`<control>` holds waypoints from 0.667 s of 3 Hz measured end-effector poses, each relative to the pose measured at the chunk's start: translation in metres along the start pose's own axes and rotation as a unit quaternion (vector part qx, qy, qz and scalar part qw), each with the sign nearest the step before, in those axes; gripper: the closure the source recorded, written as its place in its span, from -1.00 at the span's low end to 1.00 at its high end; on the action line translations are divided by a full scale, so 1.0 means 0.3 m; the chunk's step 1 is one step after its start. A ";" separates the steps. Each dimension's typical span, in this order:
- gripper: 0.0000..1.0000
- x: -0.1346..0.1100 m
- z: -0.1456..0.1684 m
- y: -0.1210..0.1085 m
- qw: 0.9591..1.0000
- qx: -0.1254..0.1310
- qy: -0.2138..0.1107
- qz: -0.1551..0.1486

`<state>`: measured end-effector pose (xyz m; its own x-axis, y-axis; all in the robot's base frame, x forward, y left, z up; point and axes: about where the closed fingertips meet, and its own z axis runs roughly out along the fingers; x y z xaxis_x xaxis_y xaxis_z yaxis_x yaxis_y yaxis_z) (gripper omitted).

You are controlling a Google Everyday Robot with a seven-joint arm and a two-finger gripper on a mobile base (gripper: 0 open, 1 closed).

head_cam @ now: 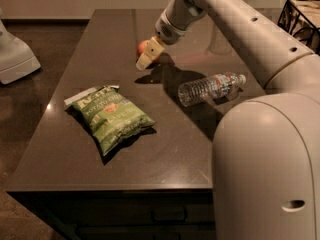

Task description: Move apple near water bottle

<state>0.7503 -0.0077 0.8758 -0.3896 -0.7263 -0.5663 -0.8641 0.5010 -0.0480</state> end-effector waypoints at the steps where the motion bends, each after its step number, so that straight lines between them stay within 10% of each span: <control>1: -1.00 -0.048 0.049 0.017 1.000 -0.007 0.005 -0.012; 2: -0.77 -0.070 0.082 0.013 1.000 -0.011 0.012 -0.013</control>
Offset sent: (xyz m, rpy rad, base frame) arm 0.0286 0.0325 -0.0041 -0.0337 0.0239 0.0239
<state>0.7629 0.0212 0.8671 -0.3747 -0.7505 -0.5444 -0.8804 0.4721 -0.0448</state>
